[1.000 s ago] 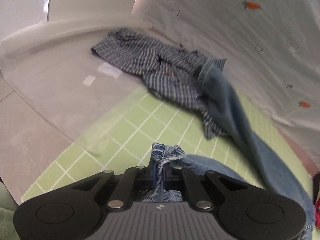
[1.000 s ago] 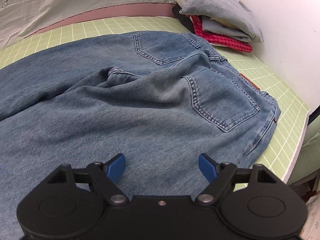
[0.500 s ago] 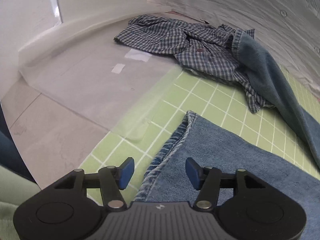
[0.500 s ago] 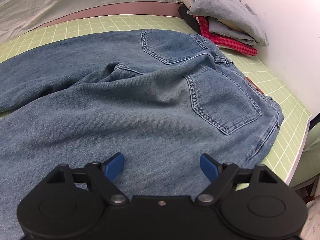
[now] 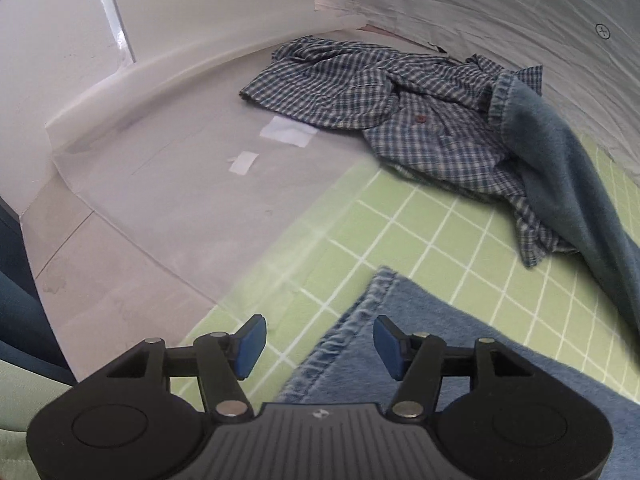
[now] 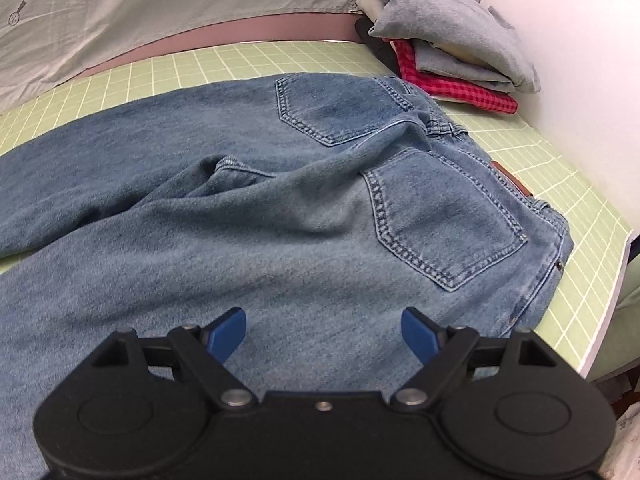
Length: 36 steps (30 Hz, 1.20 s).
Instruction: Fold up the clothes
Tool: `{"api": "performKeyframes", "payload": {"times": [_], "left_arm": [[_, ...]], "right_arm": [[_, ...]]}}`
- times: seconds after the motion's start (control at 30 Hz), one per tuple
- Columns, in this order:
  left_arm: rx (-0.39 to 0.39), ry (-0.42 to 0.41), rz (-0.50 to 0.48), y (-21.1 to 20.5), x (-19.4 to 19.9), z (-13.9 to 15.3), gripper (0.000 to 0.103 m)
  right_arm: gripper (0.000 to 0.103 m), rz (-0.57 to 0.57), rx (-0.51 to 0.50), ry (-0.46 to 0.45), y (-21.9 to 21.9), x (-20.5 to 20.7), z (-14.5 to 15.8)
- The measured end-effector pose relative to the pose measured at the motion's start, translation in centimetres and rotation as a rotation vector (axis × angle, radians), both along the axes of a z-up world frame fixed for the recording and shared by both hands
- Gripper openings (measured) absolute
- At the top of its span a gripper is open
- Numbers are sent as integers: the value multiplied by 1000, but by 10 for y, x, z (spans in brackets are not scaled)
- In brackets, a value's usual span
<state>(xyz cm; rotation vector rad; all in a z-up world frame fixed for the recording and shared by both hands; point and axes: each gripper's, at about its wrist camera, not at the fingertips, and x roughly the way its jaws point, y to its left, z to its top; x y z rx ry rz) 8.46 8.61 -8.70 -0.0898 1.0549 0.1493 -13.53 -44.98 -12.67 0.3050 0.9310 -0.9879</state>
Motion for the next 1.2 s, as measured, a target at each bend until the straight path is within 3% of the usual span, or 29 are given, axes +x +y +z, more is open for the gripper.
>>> {"api": "performKeyframes", "payload": {"times": [0.4, 0.6, 0.83, 0.93, 1.0, 1.03, 1.2], "left_arm": [[-102, -90, -113, -96, 65, 6, 67], [-88, -104, -127, -125, 119, -6, 67], [-48, -160, -200, -164, 150, -11, 66], [-50, -137, -195, -170, 157, -16, 43], [-68, -139, -187, -168, 155, -15, 17], [-82, -143, -189, -165, 153, -11, 11], [-87, -195, -207, -146, 122, 30, 8]], "right_arm": [[85, -40, 27, -159, -58, 38, 18], [86, -69, 28, -132, -88, 72, 8], [86, -79, 29, -67, -98, 90, -3], [86, -62, 22, -26, -95, 93, -9], [86, -69, 25, -27, -95, 92, -10], [86, -74, 29, -30, -94, 91, -10], [86, -69, 25, -28, -93, 90, -10]]}}
